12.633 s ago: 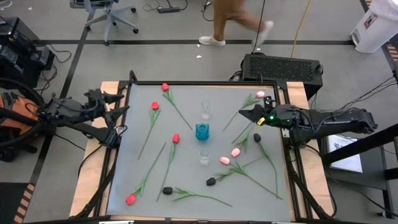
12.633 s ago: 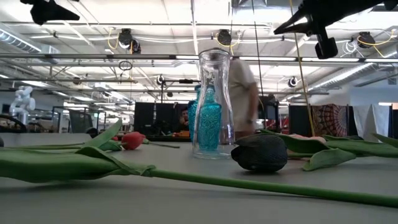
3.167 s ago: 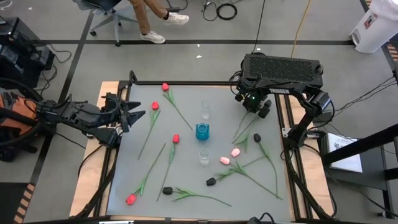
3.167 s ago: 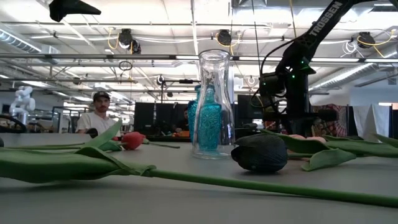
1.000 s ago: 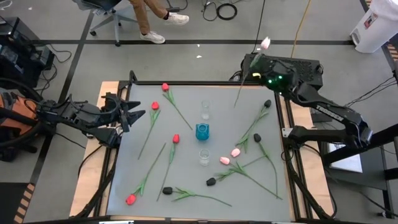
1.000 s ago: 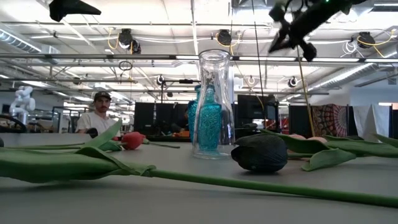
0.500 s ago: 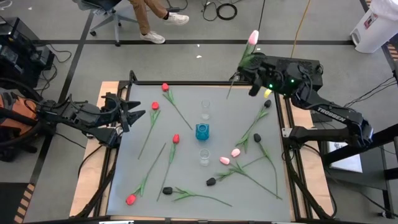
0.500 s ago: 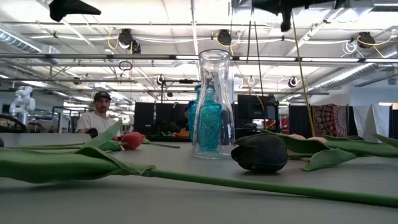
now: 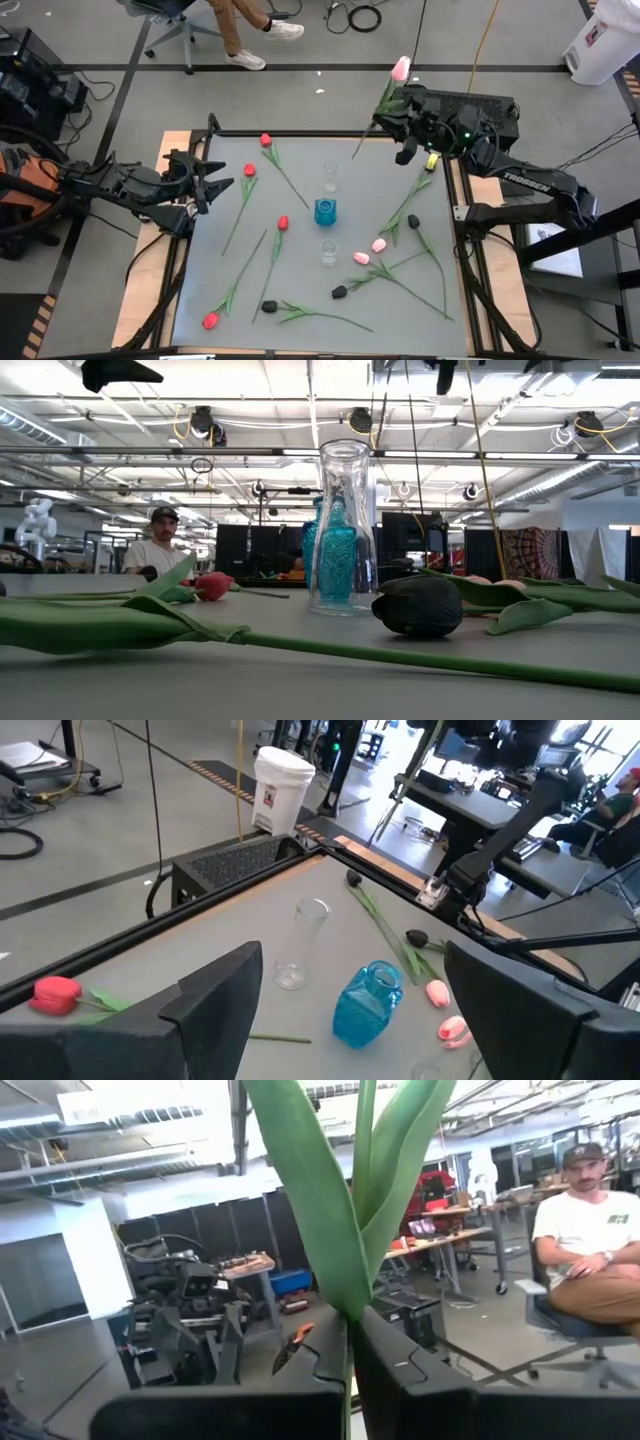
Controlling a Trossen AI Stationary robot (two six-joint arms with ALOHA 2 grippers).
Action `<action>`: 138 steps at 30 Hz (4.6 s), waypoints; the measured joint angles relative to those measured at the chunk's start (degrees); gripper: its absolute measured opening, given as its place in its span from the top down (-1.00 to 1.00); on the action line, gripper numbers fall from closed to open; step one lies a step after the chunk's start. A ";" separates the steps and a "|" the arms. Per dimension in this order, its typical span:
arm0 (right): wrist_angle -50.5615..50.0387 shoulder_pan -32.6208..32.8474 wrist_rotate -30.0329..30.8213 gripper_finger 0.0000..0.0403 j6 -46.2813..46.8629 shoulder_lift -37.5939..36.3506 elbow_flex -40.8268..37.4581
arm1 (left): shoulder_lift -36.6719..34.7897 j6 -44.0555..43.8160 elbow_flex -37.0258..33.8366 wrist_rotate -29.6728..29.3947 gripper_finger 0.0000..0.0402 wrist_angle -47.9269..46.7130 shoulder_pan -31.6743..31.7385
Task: Sort flowers into vase by color
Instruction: Put the top pink tulip into the top transparent vase
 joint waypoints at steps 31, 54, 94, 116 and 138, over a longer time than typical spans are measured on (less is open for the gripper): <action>-4.51 3.49 0.28 1.00 -4.79 23.12 17.88 | 0.01 -0.09 0.00 0.02 -0.59 -0.06 0.00; -11.43 4.21 0.61 1.00 -8.41 22.60 17.87 | -0.01 -0.09 0.00 0.04 -0.59 -0.06 0.00; -2.44 4.16 3.55 1.00 -10.56 22.82 8.83 | -0.01 -0.11 0.00 0.04 -0.59 -0.07 -0.01; 1.71 4.10 4.85 1.00 -8.11 27.63 8.85 | 0.01 -0.15 0.02 0.04 -0.59 0.00 0.01; -1.60 4.27 4.50 1.00 -8.13 27.63 8.87 | 0.23 -0.15 0.02 0.05 -0.59 0.02 -0.01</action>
